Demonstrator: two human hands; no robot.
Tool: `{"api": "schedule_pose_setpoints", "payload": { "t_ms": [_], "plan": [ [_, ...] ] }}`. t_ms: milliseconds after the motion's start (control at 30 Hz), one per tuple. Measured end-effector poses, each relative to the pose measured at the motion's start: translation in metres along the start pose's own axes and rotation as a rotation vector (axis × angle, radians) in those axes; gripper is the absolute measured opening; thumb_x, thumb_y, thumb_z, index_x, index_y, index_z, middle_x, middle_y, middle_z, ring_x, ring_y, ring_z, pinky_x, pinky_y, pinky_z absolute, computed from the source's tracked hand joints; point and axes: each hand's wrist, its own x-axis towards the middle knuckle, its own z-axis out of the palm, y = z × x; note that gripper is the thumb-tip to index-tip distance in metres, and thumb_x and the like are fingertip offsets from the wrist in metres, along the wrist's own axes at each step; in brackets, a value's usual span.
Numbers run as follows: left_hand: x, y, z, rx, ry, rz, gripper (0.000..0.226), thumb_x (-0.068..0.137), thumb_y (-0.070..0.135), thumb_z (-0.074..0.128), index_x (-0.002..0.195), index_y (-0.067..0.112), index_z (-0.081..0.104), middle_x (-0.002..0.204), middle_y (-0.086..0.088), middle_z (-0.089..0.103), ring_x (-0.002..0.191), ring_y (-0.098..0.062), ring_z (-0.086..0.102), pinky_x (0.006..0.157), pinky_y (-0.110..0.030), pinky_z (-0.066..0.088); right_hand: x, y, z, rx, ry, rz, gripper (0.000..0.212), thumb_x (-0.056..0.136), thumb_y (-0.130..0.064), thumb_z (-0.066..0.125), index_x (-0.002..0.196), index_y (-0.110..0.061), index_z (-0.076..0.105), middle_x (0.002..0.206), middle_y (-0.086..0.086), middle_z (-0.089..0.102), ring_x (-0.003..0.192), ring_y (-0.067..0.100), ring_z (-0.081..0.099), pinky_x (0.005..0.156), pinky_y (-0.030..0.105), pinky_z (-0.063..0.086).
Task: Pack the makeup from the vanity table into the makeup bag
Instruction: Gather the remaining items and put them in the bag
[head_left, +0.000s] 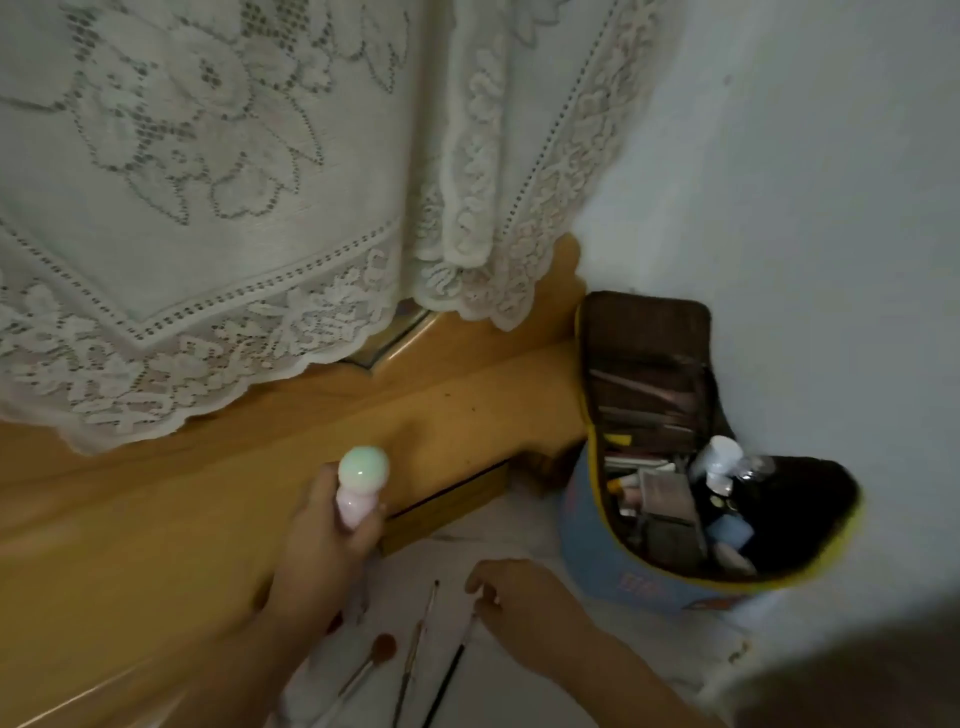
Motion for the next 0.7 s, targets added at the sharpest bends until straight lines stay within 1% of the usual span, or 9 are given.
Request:
{"api": "schedule_pose_setpoints", "payload": {
  "t_ms": [67,167,233,333,400,467,533,633,700],
  "plan": [
    [-0.006,0.020,0.020,-0.006,-0.089,0.069,0.029,0.072,0.030,0.061,0.097,0.020,0.051,0.085,-0.002,0.056,0.077,-0.017,0.054,0.064,-0.033,0.043,-0.007,0.003,-0.010,0.083,0.079,0.025,0.027,0.096,-0.020,0.045,0.121,-0.020,0.054,0.109,0.005,0.058,0.097,0.020,0.053,0.083,0.024,0.043],
    [-0.014,0.044,0.054,-0.029,-0.204,0.118,0.021,0.070,0.029,0.065,0.084,0.031,0.049,0.086,0.006,0.057,0.079,-0.005,0.054,0.064,-0.018,0.040,-0.021,0.009,-0.029,0.316,0.234,0.012,0.034,0.092,-0.021,0.051,0.126,-0.027,0.047,0.097,-0.005,0.049,0.081,0.012,0.048,0.075,0.026,0.043],
    [-0.018,0.055,0.075,-0.023,-0.278,0.130,0.024,0.066,0.036,0.067,0.083,0.036,0.050,0.086,0.007,0.061,0.079,-0.005,0.057,0.064,-0.021,0.043,-0.033,0.016,-0.043,0.498,0.361,-0.021,0.041,0.090,-0.023,0.056,0.125,-0.036,0.040,0.099,-0.008,0.050,0.075,0.008,0.050,0.069,0.021,0.043],
    [-0.023,0.068,0.104,-0.028,-0.410,0.123,0.031,0.075,0.020,0.075,0.088,0.036,0.052,0.094,0.007,0.062,0.084,-0.007,0.060,0.073,-0.030,0.052,-0.049,0.035,-0.063,0.648,0.493,-0.050,0.036,0.089,-0.028,0.060,0.114,-0.042,0.038,0.102,-0.022,0.049,0.087,0.004,0.054,0.073,0.014,0.045],
    [-0.027,0.080,0.127,-0.016,-0.490,0.169,0.035,0.076,0.017,0.074,0.090,0.039,0.051,0.097,0.010,0.061,0.084,-0.004,0.059,0.073,-0.023,0.051,-0.059,0.051,-0.073,0.632,0.538,-0.066,0.032,0.085,-0.033,0.062,0.105,-0.046,0.041,0.100,-0.023,0.050,0.090,0.003,0.054,0.075,0.011,0.044],
    [-0.031,0.095,0.152,-0.022,-0.524,0.240,0.038,0.075,0.017,0.075,0.089,0.042,0.050,0.095,0.014,0.060,0.087,0.003,0.057,0.068,-0.013,0.048,-0.069,0.072,-0.084,0.612,0.570,-0.056,0.029,0.078,-0.038,0.060,0.102,-0.043,0.044,0.100,-0.014,0.054,0.091,0.003,0.055,0.077,0.010,0.045],
    [-0.034,0.107,0.178,-0.038,-0.531,0.290,0.040,0.073,0.019,0.077,0.092,0.042,0.050,0.095,0.017,0.059,0.091,0.007,0.055,0.068,-0.007,0.045,-0.081,0.094,-0.098,0.618,0.573,-0.032,0.026,0.079,-0.031,0.062,0.097,-0.042,0.046,0.100,-0.011,0.056,0.092,0.001,0.056,0.078,0.012,0.048],
    [-0.038,0.121,0.217,-0.042,-0.574,0.279,0.048,0.076,0.023,0.075,0.111,0.036,0.045,0.106,0.025,0.051,0.094,0.003,0.054,0.074,-0.005,0.045,-0.099,0.132,-0.121,0.565,0.643,0.031,0.036,0.083,-0.016,0.065,0.089,-0.046,0.046,0.090,-0.020,0.055,0.085,-0.008,0.056,0.070,0.008,0.048],
    [-0.040,0.123,0.245,0.012,-0.593,0.287,0.043,0.084,0.022,0.067,0.120,0.031,0.044,0.113,0.018,0.050,0.104,-0.002,0.052,0.085,-0.013,0.047,-0.111,0.161,-0.140,0.528,0.702,0.107,0.028,0.084,-0.015,0.064,0.095,-0.037,0.050,0.089,-0.017,0.055,0.081,-0.001,0.056,0.066,0.009,0.048]
  ]
}}
